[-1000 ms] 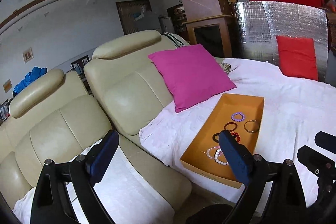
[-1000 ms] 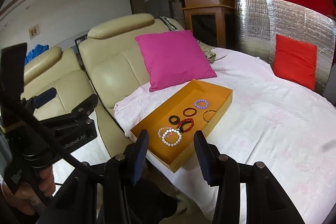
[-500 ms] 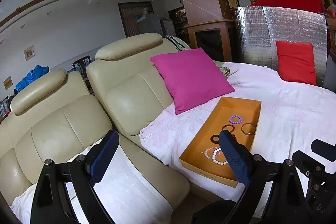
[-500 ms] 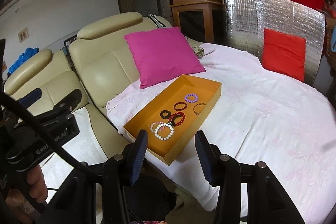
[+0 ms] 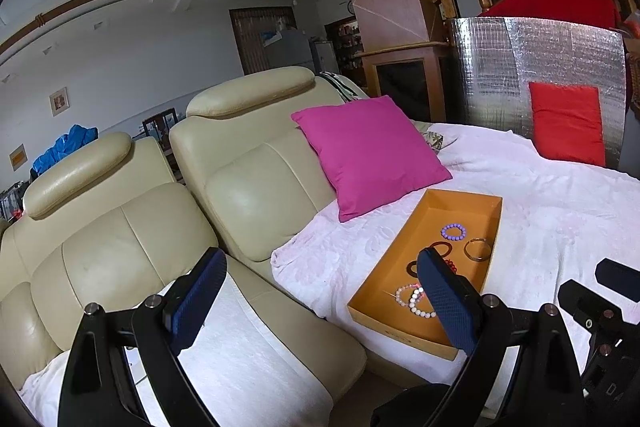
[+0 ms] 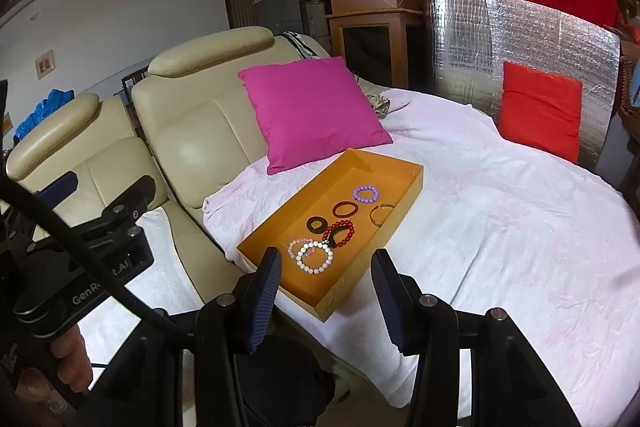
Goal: Organize jewelry
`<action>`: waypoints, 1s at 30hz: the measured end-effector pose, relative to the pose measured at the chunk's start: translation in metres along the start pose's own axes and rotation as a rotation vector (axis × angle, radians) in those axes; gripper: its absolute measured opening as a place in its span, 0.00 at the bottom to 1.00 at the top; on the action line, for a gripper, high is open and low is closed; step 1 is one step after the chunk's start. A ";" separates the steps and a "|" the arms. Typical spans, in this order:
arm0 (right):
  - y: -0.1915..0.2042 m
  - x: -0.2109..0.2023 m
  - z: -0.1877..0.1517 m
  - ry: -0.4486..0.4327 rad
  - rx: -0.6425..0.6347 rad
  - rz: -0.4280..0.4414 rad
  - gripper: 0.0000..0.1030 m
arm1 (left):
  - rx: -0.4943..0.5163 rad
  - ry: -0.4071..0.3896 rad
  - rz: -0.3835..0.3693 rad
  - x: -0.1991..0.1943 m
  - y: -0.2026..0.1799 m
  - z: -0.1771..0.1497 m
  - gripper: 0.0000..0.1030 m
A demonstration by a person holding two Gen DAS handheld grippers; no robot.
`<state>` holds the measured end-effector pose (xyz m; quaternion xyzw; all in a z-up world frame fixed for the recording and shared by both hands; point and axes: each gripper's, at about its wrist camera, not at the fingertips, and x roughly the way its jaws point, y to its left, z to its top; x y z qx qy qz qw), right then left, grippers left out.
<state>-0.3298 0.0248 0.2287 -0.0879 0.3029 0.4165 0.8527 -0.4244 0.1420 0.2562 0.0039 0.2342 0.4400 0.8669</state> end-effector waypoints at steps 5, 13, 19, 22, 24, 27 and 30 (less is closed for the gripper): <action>0.003 0.000 0.003 -0.005 -0.010 -0.006 0.49 | -0.003 -0.001 0.000 0.001 0.002 0.000 0.93; 0.004 0.001 0.004 -0.005 -0.013 -0.008 0.49 | -0.010 0.004 0.001 0.002 0.007 0.001 0.93; 0.005 0.004 0.005 -0.002 -0.015 -0.012 0.49 | -0.009 0.012 -0.004 0.005 0.010 0.000 0.93; 0.006 0.004 0.005 -0.002 -0.016 -0.012 0.49 | -0.011 0.012 -0.007 0.006 0.011 0.001 0.93; 0.007 0.004 0.006 -0.004 -0.019 -0.013 0.49 | -0.013 0.011 -0.006 0.006 0.012 0.001 0.93; 0.008 0.004 0.006 -0.005 -0.020 -0.013 0.49 | -0.014 0.013 -0.007 0.006 0.012 -0.001 0.93; 0.008 0.004 0.006 -0.003 -0.020 -0.013 0.49 | -0.015 0.015 -0.006 0.007 0.013 -0.001 0.93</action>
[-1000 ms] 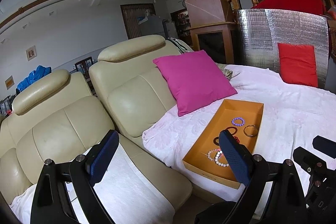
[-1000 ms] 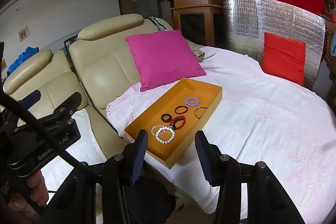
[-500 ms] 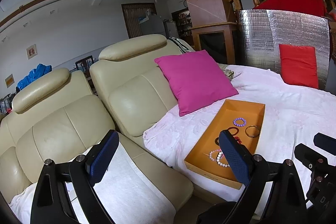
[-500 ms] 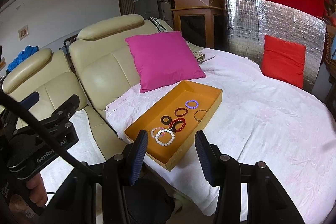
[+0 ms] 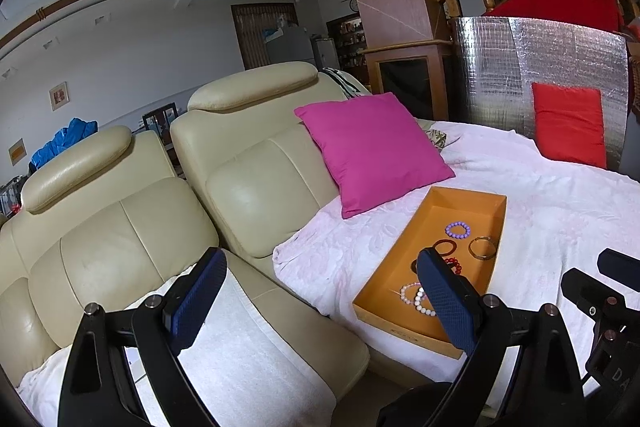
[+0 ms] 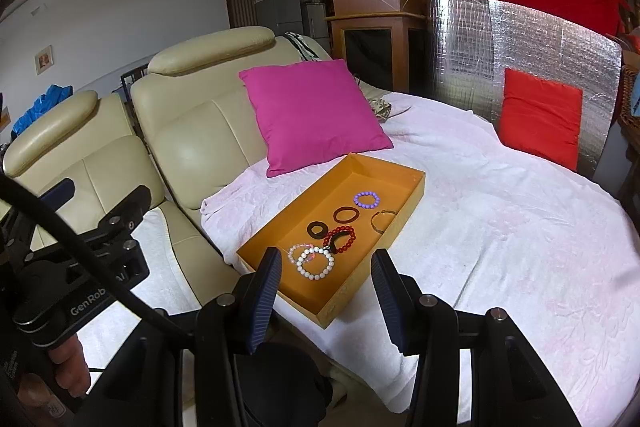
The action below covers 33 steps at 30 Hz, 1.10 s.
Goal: Organize jewelry
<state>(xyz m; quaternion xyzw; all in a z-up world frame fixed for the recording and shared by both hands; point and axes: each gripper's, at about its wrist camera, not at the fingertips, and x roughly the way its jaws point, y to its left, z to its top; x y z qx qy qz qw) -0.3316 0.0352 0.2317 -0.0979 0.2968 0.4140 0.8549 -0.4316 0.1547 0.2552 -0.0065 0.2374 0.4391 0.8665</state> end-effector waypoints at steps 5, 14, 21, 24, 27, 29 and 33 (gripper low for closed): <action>0.001 0.001 0.000 0.004 0.004 -0.001 0.49 | -0.005 0.003 0.002 0.001 0.001 -0.002 0.93; 0.001 0.006 -0.002 0.014 0.007 -0.001 0.49 | -0.007 0.021 0.001 0.008 0.004 -0.006 0.93; 0.001 0.009 -0.002 0.017 0.009 -0.003 0.49 | -0.009 0.032 0.000 0.013 0.006 -0.008 0.93; 0.001 0.010 -0.002 0.019 0.009 -0.003 0.49 | -0.007 0.037 -0.001 0.016 0.006 -0.009 0.93; 0.002 0.013 -0.001 0.020 0.009 -0.002 0.49 | -0.004 0.041 -0.001 0.018 0.005 -0.009 0.93; 0.003 0.015 0.001 0.019 0.002 -0.004 0.49 | -0.004 0.043 -0.001 0.020 0.005 -0.009 0.93; 0.004 0.024 0.005 0.021 -0.010 -0.015 0.49 | -0.008 0.047 0.000 0.024 0.006 -0.009 0.93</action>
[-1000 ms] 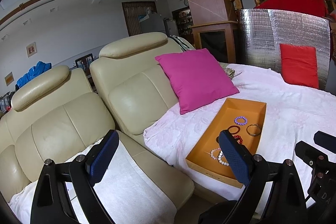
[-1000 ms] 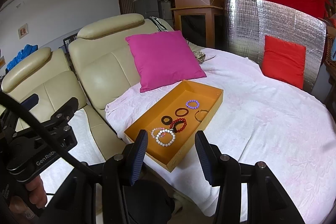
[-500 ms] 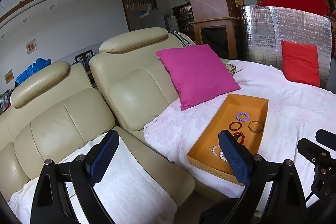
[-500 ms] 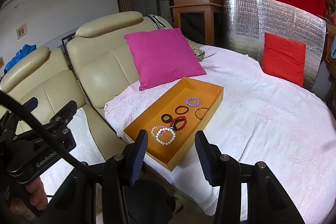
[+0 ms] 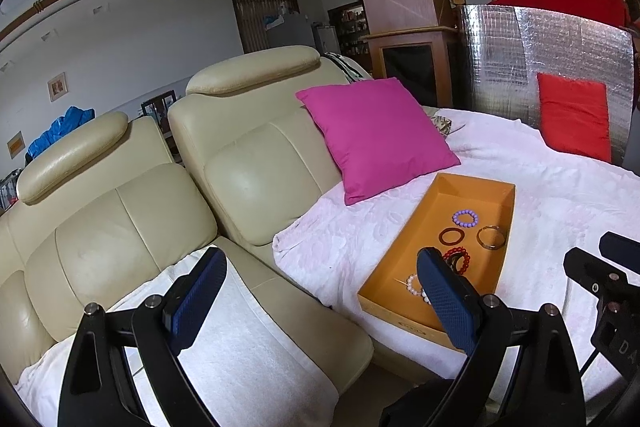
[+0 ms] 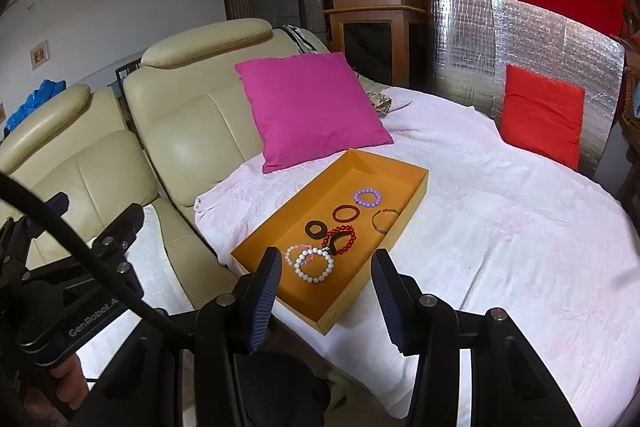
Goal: Organize jewelry
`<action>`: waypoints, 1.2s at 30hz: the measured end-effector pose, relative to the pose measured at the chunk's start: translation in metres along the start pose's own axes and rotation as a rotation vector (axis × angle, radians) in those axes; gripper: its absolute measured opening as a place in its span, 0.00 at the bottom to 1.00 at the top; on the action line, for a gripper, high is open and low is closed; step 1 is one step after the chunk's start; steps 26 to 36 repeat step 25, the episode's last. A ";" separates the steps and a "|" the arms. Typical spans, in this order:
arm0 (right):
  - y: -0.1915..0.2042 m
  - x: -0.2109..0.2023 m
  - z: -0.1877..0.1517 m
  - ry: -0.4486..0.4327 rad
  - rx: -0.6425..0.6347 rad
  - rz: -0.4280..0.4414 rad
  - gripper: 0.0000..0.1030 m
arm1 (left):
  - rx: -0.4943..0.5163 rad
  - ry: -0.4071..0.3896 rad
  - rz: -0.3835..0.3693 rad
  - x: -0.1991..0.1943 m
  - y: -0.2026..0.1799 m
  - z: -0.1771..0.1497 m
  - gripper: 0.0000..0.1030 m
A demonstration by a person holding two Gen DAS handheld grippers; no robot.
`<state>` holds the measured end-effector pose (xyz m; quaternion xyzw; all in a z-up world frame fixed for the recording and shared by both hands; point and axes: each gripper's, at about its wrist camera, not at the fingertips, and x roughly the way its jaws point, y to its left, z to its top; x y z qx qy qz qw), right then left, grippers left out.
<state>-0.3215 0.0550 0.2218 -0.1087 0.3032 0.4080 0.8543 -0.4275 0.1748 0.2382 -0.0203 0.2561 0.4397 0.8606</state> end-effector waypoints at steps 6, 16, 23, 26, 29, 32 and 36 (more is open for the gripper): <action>0.003 0.013 0.004 0.006 -0.027 -0.016 0.49 | -0.002 0.018 0.003 0.012 -0.002 -0.001 0.93; 0.003 0.033 0.011 0.015 -0.050 0.002 0.49 | -0.001 0.046 0.024 0.030 -0.004 -0.001 0.93; -0.009 0.052 0.011 0.025 -0.019 0.034 0.49 | 0.021 0.047 0.053 0.039 -0.019 0.002 0.93; -0.025 0.055 0.009 0.022 0.009 0.038 0.49 | 0.059 0.034 0.016 0.039 -0.042 0.011 0.93; -0.025 0.055 0.009 0.022 0.009 0.038 0.49 | 0.059 0.034 0.016 0.039 -0.042 0.011 0.93; -0.025 0.055 0.009 0.022 0.009 0.038 0.49 | 0.059 0.034 0.016 0.039 -0.042 0.011 0.93; -0.025 0.055 0.009 0.022 0.009 0.038 0.49 | 0.059 0.034 0.016 0.039 -0.042 0.011 0.93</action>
